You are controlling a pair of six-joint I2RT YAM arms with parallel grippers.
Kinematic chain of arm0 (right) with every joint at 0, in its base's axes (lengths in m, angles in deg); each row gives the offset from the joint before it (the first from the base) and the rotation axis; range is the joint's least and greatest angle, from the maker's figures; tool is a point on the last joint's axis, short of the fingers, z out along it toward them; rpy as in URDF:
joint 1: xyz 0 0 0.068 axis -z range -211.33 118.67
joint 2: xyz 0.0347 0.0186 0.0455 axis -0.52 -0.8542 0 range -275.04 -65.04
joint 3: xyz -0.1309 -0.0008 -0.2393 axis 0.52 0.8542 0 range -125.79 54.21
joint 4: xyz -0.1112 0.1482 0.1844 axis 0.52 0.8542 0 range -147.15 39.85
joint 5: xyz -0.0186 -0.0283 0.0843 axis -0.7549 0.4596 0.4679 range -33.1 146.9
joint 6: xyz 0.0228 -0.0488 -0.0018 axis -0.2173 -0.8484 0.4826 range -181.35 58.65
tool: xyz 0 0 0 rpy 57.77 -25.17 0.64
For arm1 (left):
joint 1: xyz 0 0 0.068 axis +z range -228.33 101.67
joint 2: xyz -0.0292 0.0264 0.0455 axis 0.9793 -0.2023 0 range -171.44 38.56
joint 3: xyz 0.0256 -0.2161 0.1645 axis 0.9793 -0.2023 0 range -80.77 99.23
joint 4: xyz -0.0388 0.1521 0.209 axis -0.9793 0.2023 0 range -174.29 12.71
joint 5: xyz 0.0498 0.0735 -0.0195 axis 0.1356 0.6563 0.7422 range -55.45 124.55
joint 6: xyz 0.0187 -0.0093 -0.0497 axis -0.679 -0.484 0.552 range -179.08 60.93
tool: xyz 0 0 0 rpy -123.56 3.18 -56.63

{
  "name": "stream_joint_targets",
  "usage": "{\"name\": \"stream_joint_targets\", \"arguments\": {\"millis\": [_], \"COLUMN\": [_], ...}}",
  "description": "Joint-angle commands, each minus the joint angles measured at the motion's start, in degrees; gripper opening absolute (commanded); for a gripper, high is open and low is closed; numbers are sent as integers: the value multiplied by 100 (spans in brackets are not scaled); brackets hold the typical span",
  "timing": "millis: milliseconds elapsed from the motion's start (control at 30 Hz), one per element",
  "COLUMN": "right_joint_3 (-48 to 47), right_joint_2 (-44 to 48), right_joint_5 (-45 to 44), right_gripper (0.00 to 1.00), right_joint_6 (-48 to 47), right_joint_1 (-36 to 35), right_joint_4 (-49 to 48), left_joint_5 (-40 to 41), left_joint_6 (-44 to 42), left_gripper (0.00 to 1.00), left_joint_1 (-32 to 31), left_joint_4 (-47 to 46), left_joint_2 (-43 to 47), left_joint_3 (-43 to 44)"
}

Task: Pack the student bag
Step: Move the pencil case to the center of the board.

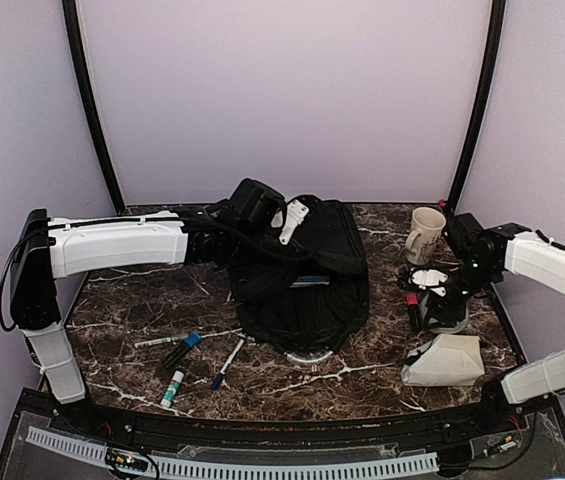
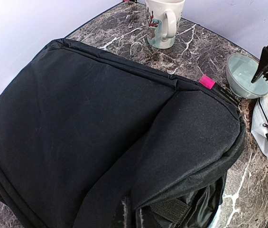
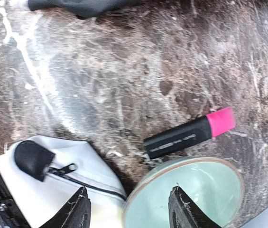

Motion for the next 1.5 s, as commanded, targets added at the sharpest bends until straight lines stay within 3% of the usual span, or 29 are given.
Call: {"name": "stream_joint_targets", "arguments": {"millis": [0,167,400,733,900,1000,1233,1467], "right_joint_3": [-253,-1004,-2052,-2438,-2360,-2011,-932,-658], "right_joint_2": [-163,-975,-2310,-2839,-2410,-1967,-1237,-1085], "right_joint_5": [-382,-698,-825,-841,-24,379,266,-139], "right_gripper": [57,57,56,54,53,55,61,68], "right_joint_6": [34,655,1410,1847,1370,606,-756,-1029], "right_joint_1": [-30,-287,-335,-347,-461,-592,-848,-1136], "right_joint_4": [-538,-689,-90,-51,342,761,1502,2027], "left_joint_5": [107,118,185,131,144,152,176,188], "left_joint_6": [17,39,122,149,160,158,127,114], "left_gripper": [0,0,0,0,0,0,0,0], "left_joint_1": [81,77,74,74,74,78,77,74], "left_joint_4": [-235,-223,-321,-328,-322,-318,-301,-278], "left_joint_2": [231,286,455,380,335,314,241,147], "left_joint_3": [-46,-75,-222,-242,-244,-237,-233,-206]}}
